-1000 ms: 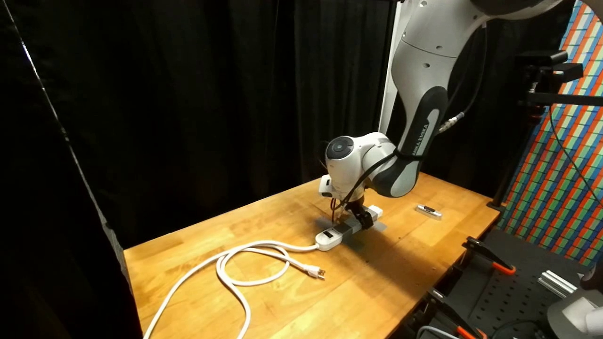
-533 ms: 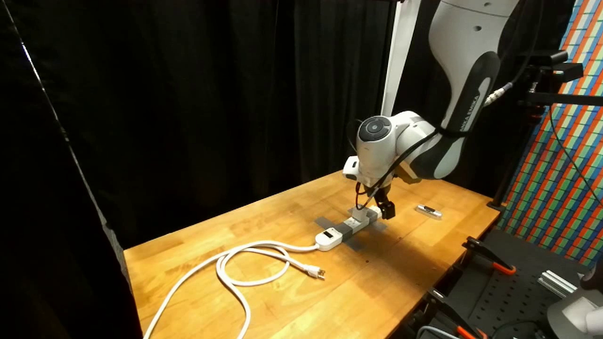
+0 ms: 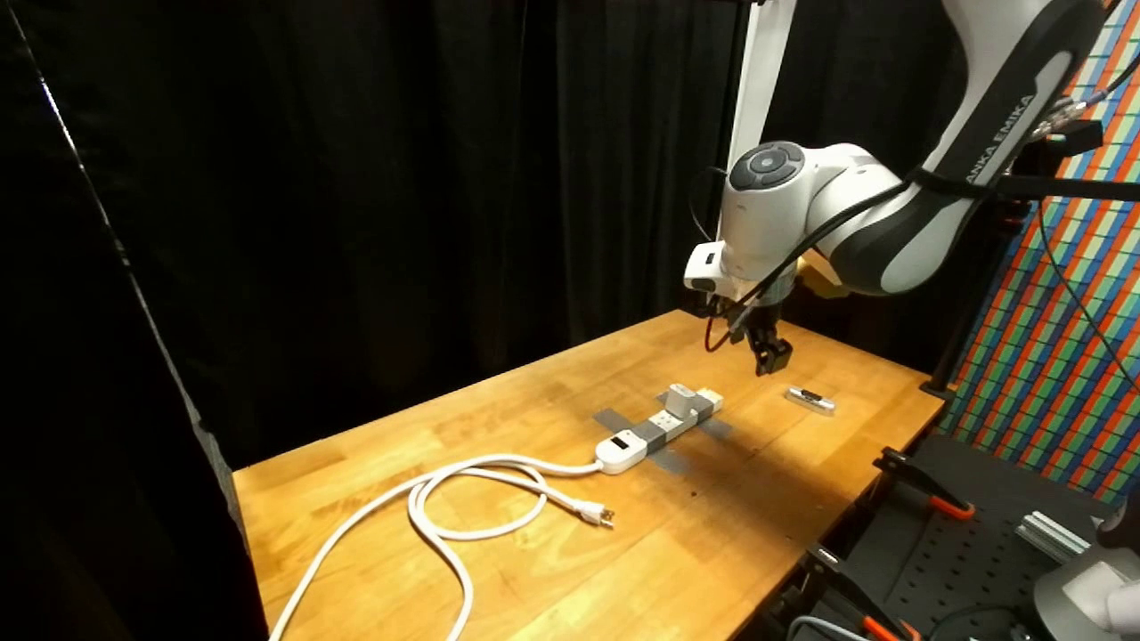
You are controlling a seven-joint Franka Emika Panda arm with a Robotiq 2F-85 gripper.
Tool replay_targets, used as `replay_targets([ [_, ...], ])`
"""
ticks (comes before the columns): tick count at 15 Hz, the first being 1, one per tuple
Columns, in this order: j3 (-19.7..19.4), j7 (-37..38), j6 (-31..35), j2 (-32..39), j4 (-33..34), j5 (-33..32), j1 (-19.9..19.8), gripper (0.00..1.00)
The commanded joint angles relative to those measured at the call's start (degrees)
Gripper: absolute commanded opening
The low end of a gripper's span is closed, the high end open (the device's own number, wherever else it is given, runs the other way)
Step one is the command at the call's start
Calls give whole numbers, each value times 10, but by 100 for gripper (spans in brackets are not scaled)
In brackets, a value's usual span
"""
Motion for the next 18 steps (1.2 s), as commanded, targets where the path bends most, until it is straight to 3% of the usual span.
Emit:
replay_targets([
  [1, 9, -148, -8, -88, -31, 21, -19, 42],
  [5, 3, -307, 18, -75, 1, 71, -25, 11],
  [7, 3, -387, 34, -60, 21, 109, -26, 6],
  [9, 6, -468, 58, -39, 39, 172, -26, 4],
  [11, 24, -554, 67, -13, 53, 276, -31, 7],
  [13, 80, -647, 60, 15, 65, 381, -77, 10],
  [16, 196, -781, -17, 43, 122, 535, -165, 10],
  [18, 193, -865, -76, 38, 166, 612, -175, 9],
])
